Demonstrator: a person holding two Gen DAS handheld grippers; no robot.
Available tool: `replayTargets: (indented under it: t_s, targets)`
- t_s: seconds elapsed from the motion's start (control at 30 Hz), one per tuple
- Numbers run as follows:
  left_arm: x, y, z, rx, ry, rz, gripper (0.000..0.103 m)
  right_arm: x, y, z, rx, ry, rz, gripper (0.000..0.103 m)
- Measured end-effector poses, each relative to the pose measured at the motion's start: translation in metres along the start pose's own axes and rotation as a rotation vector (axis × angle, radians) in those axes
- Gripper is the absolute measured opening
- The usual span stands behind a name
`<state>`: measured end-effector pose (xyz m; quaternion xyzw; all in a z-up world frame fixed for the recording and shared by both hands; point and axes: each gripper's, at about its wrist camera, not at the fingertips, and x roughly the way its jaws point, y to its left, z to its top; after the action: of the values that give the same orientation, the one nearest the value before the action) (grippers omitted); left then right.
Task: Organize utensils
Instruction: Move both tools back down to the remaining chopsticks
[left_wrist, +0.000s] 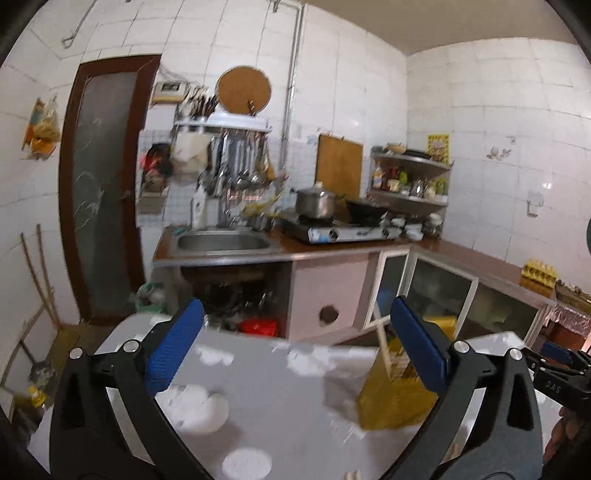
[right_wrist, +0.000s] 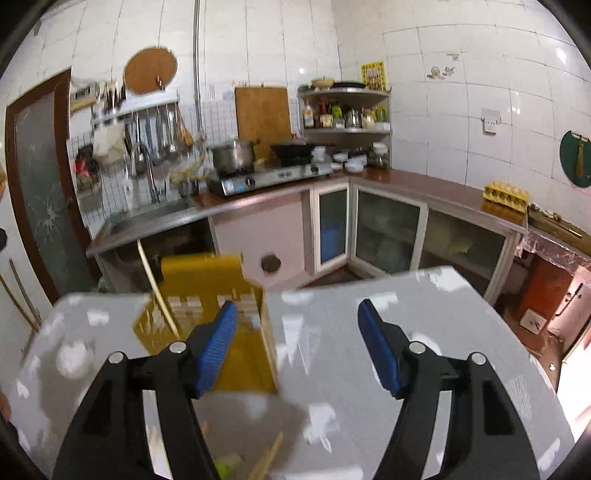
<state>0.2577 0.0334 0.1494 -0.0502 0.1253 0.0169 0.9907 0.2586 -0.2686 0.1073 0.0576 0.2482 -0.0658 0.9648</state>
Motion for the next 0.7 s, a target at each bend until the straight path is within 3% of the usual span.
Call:
replayTargets:
  t_s: [0.13,0.43,0.57,0.7]
  targets:
    - [0.0,0.015,-0.038,-0.014,0.085,0.034,0.098,0.017,0.0,-0.041,-0.012,0.093,-0.022,0.067]
    - [0.037,0.015,-0.121,0.024,0.409,-0.014,0.098,0.061,0.003,-0.101,0.006,0.258,-0.059,0.067]
    - [0.042,0.011,-0.143,0.02,0.456,-0.005,0.098,0.074,0.004,-0.111,0.008,0.294,-0.093,0.065]
    - [0.05,0.007,-0.156,0.042,0.487,0.014,0.098,0.083,0.009,-0.112,0.016,0.321,-0.087,0.054]
